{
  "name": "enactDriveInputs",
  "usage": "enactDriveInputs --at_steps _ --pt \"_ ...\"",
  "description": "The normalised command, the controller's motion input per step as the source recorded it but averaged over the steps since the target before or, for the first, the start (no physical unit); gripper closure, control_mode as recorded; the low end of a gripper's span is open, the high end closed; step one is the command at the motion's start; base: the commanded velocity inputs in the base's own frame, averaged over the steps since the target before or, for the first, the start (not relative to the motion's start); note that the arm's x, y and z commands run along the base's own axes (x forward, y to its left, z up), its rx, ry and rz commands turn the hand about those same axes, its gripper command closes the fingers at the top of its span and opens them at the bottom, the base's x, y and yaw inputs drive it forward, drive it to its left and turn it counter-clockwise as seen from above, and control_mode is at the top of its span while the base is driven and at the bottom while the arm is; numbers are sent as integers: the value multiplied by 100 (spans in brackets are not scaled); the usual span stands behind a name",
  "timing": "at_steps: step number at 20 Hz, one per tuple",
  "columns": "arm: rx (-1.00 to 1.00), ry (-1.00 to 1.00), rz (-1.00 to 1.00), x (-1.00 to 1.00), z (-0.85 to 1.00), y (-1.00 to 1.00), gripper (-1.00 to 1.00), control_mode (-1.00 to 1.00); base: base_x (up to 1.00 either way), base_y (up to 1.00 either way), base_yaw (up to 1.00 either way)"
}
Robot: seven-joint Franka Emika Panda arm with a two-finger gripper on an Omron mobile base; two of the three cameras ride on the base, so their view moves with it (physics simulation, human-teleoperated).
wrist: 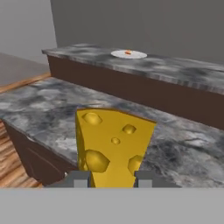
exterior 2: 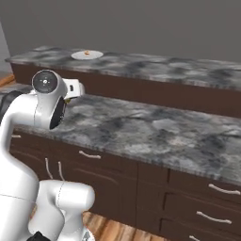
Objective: Take the cheese, shrimp, and corn from the fridge and place them on the plate on the dining counter to create an appetizer plate.
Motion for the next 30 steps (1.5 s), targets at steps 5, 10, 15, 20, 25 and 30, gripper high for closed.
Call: enactDriveInputs --at_steps 5,10,15,20,25,30 --pt "0 0 0 0 0 0 100 100 1 100 -33" --pt "0 0 0 0 0 0 100 100 0 100 -33" --pt "0 0 0 0 0 0 100 100 0 100 -31" --pt "0 0 0 0 0 0 100 100 0 100 -30" --pt "0 0 0 0 0 0 100 100 0 100 -29" --pt "0 0 0 0 0 0 100 100 0 100 -30"
